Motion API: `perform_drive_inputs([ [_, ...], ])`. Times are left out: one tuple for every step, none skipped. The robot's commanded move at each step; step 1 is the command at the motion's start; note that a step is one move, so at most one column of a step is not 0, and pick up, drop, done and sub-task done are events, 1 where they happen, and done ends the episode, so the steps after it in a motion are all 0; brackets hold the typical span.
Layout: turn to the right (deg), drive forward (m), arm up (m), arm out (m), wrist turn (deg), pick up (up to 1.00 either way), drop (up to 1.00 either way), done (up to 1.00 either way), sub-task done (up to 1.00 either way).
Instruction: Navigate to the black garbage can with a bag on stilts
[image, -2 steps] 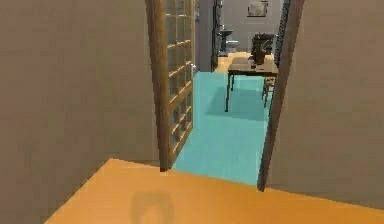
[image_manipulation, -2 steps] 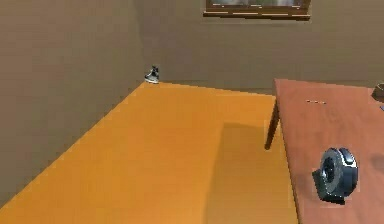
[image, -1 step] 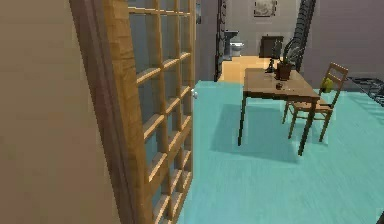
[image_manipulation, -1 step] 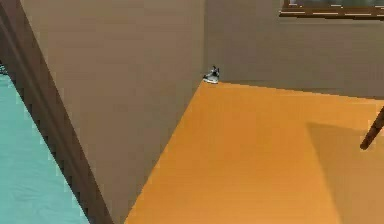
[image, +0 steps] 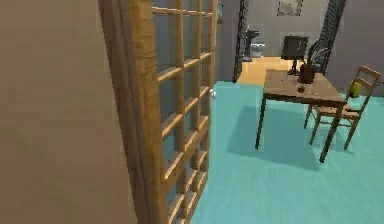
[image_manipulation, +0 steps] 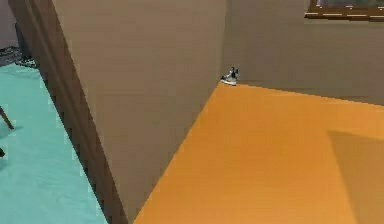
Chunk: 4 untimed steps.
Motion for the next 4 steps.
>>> perform_drive_inputs([
  [0.0, 0.35, 0.00, 0.00, 0.0, 0.00, 0.00, 0.00, 0.00],
  [45.0, 0.00, 0.00, 0.00, 0.0, 0.00, 0.00, 0.00, 0.00],
  [3.0, 0.00, 0.00, 0.00, 0.0, 0.00, 0.00, 0.00, 0.00],
  [45.0, 0.00, 0.00, 0.00, 0.0, 0.00, 0.00, 0.00, 0.00],
])
